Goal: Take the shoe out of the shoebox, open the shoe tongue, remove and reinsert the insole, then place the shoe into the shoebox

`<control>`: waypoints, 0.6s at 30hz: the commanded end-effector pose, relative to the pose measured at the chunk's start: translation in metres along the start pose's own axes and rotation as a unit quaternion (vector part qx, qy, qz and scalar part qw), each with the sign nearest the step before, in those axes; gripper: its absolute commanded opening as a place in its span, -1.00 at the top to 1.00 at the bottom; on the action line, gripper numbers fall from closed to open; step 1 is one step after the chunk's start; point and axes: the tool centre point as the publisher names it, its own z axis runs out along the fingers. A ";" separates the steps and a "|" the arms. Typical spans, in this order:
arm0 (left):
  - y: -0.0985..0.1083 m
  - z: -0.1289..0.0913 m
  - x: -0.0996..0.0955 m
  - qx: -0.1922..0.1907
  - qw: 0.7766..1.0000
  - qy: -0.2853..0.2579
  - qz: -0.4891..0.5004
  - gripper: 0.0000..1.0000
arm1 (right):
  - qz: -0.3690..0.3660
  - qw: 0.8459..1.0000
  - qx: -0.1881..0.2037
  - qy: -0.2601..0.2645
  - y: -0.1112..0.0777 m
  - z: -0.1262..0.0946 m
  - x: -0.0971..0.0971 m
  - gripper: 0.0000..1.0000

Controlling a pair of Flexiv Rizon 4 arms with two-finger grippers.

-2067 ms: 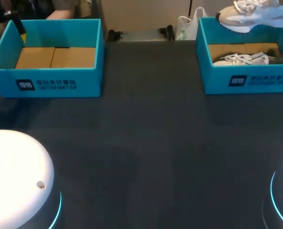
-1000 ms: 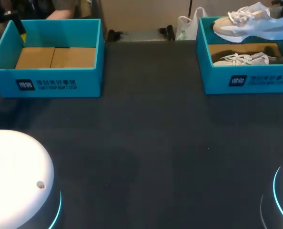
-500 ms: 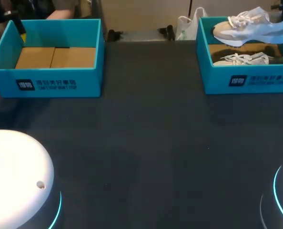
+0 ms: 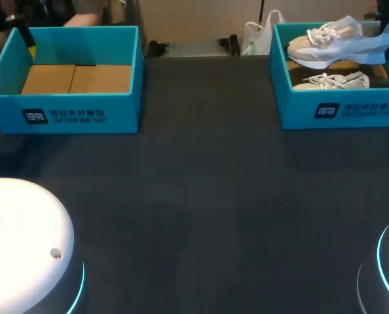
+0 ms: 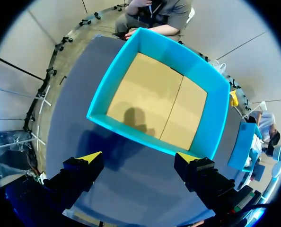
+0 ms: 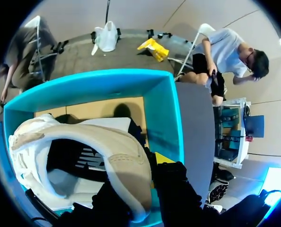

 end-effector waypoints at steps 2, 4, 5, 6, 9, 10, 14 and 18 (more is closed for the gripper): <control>0.001 0.000 0.000 0.001 1.000 -0.001 0.000 -1.00 | 0.001 1.000 0.009 -0.003 0.003 0.006 0.001 1.00; 0.001 0.000 0.000 0.001 1.000 -0.001 0.000 -1.00 | 0.003 1.000 0.012 -0.006 0.002 0.010 0.002 1.00; 0.001 0.000 0.000 0.001 1.000 -0.001 0.000 -1.00 | 0.003 1.000 0.013 -0.006 0.001 0.011 0.003 1.00; 0.001 0.000 0.000 0.001 1.000 -0.001 0.000 -1.00 | 0.003 1.000 0.014 -0.005 0.000 0.013 0.003 1.00; 0.001 0.000 0.000 0.001 1.000 -0.001 0.000 -1.00 | 0.005 1.000 0.018 -0.004 -0.001 0.017 0.003 1.00; 0.001 0.000 0.000 0.001 1.000 -0.001 0.000 -1.00 | 0.005 1.000 0.019 -0.004 -0.001 0.017 0.003 1.00; 0.001 0.000 0.000 0.001 1.000 -0.001 0.000 -1.00 | 0.007 1.000 0.021 -0.002 0.000 0.021 0.004 1.00; 0.001 0.000 0.000 0.001 1.000 -0.001 0.000 -1.00 | 0.011 1.000 0.023 0.002 0.001 0.025 0.007 1.00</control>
